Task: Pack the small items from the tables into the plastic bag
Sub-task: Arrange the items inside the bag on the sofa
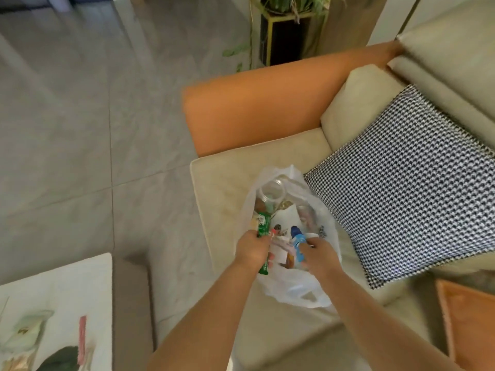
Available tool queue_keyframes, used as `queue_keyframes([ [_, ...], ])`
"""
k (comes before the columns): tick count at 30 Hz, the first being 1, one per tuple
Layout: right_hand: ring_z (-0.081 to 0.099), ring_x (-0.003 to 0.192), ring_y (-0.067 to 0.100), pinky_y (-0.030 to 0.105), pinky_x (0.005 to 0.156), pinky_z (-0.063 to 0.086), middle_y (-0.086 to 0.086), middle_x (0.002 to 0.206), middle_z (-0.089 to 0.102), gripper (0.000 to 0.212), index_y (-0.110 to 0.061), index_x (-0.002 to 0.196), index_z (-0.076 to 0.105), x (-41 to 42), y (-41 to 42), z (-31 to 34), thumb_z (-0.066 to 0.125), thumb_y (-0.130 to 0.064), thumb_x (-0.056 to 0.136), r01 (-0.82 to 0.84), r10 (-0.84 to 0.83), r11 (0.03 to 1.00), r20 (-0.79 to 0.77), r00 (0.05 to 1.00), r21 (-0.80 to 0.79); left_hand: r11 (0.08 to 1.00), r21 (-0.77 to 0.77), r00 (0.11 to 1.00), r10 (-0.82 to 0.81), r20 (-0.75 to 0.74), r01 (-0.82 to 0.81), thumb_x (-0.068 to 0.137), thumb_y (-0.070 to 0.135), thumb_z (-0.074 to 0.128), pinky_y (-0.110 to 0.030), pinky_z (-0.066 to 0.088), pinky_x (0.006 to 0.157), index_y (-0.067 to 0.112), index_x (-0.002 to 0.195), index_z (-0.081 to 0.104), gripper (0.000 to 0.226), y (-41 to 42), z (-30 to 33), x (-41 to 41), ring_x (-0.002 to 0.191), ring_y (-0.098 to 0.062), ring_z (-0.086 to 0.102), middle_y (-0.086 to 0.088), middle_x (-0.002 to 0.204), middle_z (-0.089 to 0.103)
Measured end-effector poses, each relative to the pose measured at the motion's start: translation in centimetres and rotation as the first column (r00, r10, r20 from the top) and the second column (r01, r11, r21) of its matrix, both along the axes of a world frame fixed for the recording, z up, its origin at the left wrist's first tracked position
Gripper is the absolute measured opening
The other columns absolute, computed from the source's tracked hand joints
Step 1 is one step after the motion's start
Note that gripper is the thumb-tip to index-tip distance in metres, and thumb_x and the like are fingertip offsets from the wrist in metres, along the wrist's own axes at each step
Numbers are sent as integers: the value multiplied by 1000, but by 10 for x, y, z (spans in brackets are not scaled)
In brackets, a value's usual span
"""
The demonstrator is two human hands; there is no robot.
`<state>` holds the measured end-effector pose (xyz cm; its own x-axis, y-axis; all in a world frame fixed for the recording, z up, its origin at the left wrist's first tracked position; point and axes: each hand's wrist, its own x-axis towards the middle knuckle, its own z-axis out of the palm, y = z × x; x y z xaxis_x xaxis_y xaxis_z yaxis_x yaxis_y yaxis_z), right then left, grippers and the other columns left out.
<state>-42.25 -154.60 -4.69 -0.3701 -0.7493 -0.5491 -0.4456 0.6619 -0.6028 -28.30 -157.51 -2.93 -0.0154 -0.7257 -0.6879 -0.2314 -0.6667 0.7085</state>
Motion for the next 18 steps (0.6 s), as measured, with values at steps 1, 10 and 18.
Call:
queue_keyframes([
  [1,51,67,22,28,60,38,8,76,58,24,-2,92,65,-4,-4,-4,45,-17,93,-11,11,1000,-4,1000,12,1000,1,1000,-5,20,5,94,13,47,-41,57,64,-1,108,59,22,-5,-6,-8,62,-29,60,-22,88,61],
  [10,61,100,30,46,90,51,12,106,63,31,-10,122,51,-8,-26,-32,49,-12,91,21,-23,999,47,999,46,1000,-10,987,-15,159,16,89,14,51,-47,51,94,9,127,50,38,-27,-46,-39,110,-37,58,-18,119,59],
  [18,56,95,26,33,83,45,8,103,60,36,-11,125,51,8,-16,-25,47,-11,90,-166,167,986,-151,974,19,985,-110,965,-102,241,132,89,20,54,-37,50,93,18,120,59,32,-6,-30,-12,105,-27,62,-7,115,65],
])
